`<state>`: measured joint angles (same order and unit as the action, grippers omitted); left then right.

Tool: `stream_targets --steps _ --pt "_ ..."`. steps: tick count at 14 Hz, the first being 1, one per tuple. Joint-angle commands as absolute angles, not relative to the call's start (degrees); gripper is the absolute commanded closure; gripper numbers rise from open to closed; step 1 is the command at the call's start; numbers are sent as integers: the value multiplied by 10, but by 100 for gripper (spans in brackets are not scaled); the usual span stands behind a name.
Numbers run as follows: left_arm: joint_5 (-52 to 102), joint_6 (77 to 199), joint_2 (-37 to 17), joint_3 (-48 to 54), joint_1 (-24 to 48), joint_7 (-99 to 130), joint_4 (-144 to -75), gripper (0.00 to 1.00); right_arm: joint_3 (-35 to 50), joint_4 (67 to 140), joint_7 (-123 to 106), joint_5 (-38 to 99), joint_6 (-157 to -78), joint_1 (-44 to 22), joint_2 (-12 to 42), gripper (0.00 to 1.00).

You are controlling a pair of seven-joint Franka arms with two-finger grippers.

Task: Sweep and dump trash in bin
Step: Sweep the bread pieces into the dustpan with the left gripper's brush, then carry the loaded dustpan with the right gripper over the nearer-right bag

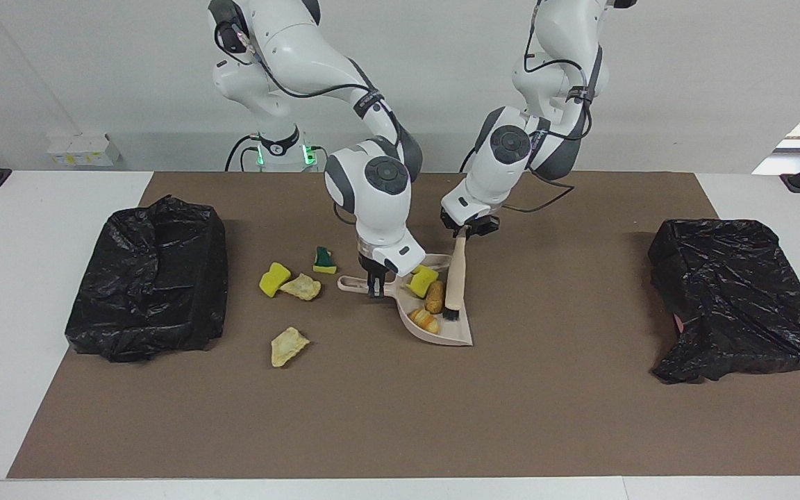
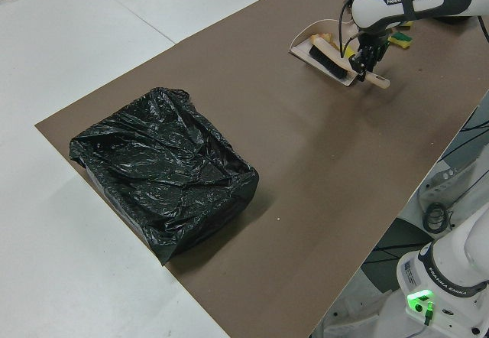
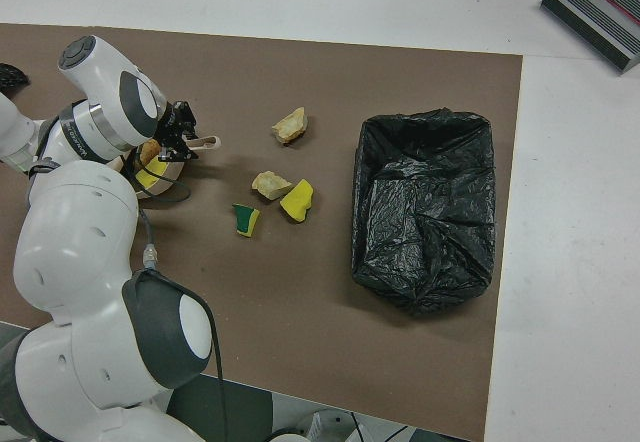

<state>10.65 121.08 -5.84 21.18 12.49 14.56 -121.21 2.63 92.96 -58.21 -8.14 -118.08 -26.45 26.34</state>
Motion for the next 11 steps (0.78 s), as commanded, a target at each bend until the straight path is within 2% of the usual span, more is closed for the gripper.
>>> stream_targets --steps 1,7,9,11 --pt "122 1201 -58 202 108 144 -1196 100 30 931 -572 -85 -1195 -258 265 100" --pt "117 1080 -5 200 7 163 -1174 100 29 932 -611 -76 -1194 -234 247 100" --pt "106 1064 24 199 11 191 -1205 100 29 937 -654 -74 -1184 -208 220 100" --pt "99 1074 74 200 38 199 -1269 100 29 947 -708 -51 -1183 -159 186 100"
